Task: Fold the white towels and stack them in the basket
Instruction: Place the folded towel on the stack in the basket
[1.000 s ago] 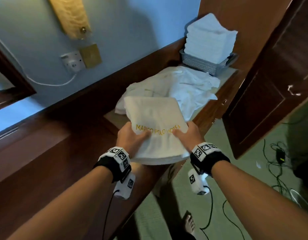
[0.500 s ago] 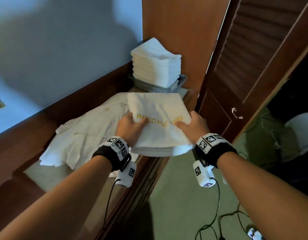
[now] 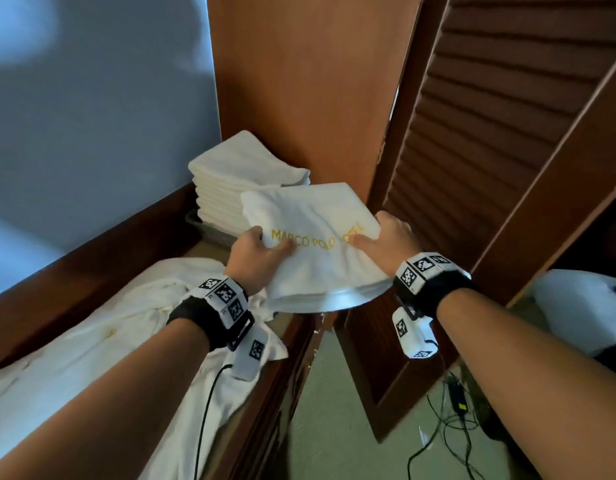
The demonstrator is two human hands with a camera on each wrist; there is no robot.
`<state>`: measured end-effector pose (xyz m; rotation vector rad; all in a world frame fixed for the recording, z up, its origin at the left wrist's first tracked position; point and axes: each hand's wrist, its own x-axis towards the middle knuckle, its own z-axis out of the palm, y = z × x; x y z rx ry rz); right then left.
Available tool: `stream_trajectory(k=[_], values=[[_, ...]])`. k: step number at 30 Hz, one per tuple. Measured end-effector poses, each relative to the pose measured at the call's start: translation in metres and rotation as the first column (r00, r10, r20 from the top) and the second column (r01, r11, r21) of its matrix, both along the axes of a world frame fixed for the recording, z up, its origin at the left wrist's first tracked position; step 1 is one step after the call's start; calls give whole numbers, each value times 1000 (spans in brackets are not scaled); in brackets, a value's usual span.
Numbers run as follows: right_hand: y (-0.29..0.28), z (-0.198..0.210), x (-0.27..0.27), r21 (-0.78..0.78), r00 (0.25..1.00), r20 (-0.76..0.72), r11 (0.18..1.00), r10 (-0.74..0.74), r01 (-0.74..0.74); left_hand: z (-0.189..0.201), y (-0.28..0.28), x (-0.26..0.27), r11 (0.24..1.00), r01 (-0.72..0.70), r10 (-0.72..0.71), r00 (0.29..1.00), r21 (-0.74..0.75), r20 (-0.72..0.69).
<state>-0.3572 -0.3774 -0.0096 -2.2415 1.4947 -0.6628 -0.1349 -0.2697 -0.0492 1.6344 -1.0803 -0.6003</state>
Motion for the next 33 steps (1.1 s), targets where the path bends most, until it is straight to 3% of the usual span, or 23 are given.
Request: stream_trajectory(k=[7,13,21,24,28,31,33], values=[[-114,17,40,-84,999,26,996,42,-40,30,-91,27,999,46,-47,999,-5,-25],[-207,14,97,-120,987,-30,979,160,-162,26,-157,60,1000,13,-14,999,-17,-47],[-353,31,204,-207,931,-50,908,362,-364,28,-265,111,977,-196,194,981,-79,-29],[-396,33,247,-206,895,28,879,444,-430,29,-295,132,949,-296,292,955,-104,-58],[-435,10,291,-100,855,85,858,512,-504,8,-321,151,913,-405,389,901,-47,-193],[-457,-41,305,145,838,-81,838,540,-526,-24,-326,153,899,-395,439,799,191,-411],[-464,-68,302,285,825,-164,827,541,-485,-38,-324,155,879,-407,477,732,250,-486]])
